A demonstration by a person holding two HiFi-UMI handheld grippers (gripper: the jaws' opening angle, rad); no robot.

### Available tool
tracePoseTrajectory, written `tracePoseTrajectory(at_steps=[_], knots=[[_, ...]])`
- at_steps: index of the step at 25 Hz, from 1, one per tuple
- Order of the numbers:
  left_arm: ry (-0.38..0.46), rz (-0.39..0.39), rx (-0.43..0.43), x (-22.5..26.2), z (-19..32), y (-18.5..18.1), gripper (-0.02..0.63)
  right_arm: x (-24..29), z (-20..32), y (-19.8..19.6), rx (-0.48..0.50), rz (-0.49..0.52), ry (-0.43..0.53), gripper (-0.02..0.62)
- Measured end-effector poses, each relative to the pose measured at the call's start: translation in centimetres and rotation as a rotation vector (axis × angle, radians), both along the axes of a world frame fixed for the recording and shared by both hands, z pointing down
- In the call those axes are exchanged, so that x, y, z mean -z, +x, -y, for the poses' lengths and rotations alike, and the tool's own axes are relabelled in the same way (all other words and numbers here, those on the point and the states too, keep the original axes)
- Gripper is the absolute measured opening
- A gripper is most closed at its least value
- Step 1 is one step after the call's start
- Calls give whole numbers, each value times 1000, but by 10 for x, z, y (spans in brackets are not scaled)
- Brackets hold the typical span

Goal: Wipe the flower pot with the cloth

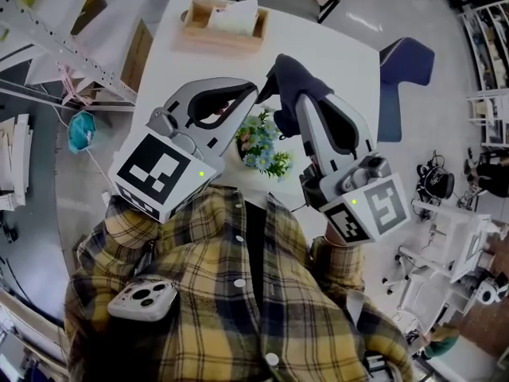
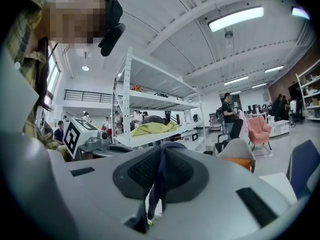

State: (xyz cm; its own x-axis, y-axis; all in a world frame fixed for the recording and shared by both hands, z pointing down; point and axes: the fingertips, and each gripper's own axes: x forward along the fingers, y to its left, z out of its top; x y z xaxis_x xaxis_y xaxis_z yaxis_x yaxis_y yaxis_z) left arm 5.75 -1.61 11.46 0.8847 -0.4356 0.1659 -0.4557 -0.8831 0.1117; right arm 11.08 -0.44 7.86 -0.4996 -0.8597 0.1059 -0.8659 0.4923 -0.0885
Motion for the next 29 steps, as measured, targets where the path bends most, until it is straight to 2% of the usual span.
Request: tracePoseTrajectory(at_steps=[6,10,29], knots=[[22,66,10,-7,7,8,9,-6,4,3,-1,-9,-14,20],[57,107,-22,-3,0,13,9,-6,-2,2,-6,-22,-5,20],[76,142,-17,-9,14,13,9,-20,8,5,-6,-29,-31,20]])
